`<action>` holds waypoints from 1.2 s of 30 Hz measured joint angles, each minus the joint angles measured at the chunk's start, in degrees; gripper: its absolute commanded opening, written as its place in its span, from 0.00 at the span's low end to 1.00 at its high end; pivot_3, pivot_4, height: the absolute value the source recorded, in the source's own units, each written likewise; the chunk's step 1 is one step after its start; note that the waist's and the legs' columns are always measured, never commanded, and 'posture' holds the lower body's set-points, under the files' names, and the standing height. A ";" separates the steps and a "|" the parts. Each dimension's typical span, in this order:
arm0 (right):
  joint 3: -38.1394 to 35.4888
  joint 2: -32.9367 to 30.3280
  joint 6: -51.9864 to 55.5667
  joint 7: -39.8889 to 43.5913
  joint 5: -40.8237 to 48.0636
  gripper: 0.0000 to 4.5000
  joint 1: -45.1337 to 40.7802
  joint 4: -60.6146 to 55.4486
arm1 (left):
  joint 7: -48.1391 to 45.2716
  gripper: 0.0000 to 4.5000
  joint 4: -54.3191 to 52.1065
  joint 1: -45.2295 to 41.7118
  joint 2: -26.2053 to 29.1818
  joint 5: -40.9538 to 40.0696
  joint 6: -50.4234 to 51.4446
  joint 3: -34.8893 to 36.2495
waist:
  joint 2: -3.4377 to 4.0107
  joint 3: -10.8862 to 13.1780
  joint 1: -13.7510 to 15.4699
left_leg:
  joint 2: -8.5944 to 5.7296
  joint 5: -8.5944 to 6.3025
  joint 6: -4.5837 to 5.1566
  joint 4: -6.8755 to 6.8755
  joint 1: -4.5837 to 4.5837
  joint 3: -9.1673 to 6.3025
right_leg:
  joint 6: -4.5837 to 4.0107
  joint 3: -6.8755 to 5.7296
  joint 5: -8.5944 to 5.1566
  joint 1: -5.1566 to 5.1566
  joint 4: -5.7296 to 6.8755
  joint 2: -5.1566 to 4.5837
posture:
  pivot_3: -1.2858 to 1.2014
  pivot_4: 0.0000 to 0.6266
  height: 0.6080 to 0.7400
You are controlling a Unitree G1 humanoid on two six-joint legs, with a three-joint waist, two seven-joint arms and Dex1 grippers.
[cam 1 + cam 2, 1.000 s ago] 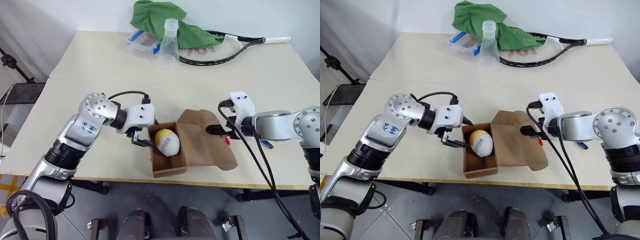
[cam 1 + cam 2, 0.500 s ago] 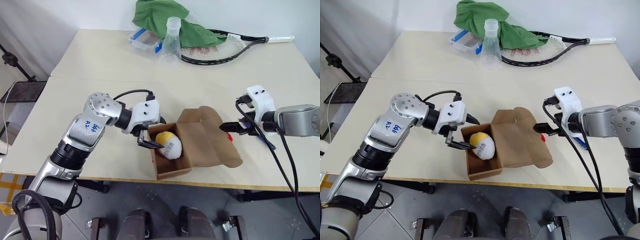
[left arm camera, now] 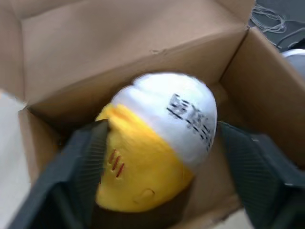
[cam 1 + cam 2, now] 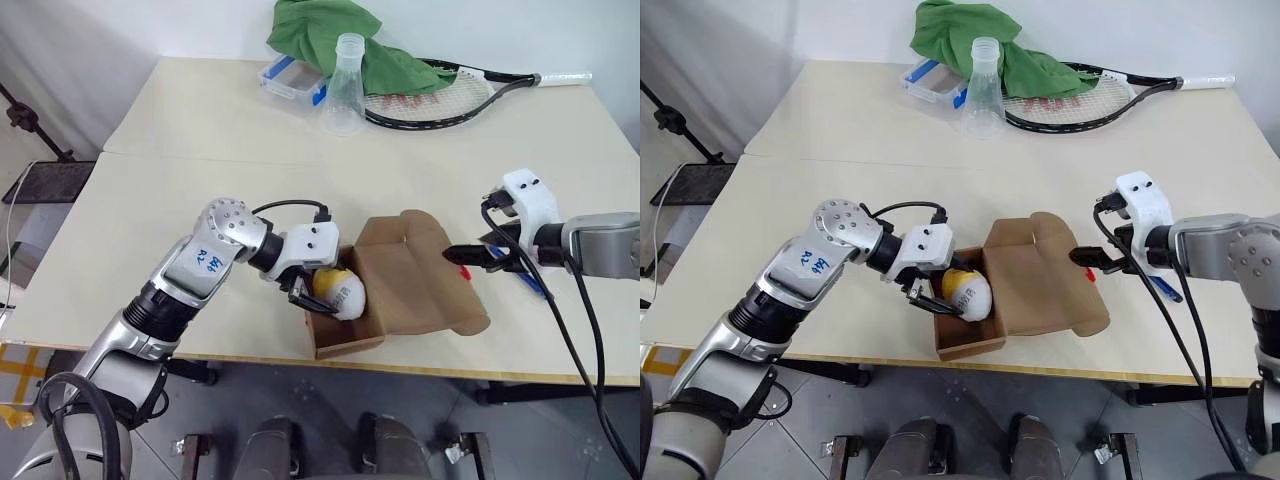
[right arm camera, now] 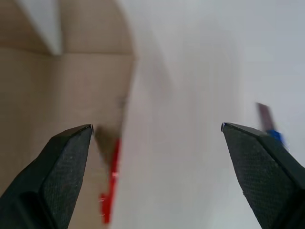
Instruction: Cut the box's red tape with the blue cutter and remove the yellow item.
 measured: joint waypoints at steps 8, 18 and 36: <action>-13.41 -4.70 -8.25 14.54 -1.12 1.00 14.49 -5.82 | 0.23 0.09 2.30 -1.10 -1.49 -0.01 -1.06 0.55 | -0.02 0.01 0.63 | -0.03 0.00 0.00 0.03 0.02 -0.01 | 0.02 0.00 0.01 0.04 -0.01 -0.01 | 0.52 0.24 1.00; -27.16 2.16 -40.70 37.31 -10.43 1.00 31.62 -14.49 | -0.69 0.00 3.70 -3.65 -1.25 -1.60 -0.30 4.01 | -0.04 0.02 1.25 | -0.36 0.00 0.00 0.09 0.07 -0.02 | 0.04 0.03 0.02 0.11 0.02 0.01 | 0.52 0.24 1.00; -26.37 3.88 -58.30 57.26 -13.98 1.00 32.63 -1.51 | 9.11 0.00 12.96 -17.18 -1.37 -6.87 5.81 17.46 | -0.09 0.05 1.18 | -0.39 0.00 0.01 0.12 0.20 -0.06 | 0.05 0.02 0.03 0.19 0.07 -0.01 | 0.52 0.24 1.00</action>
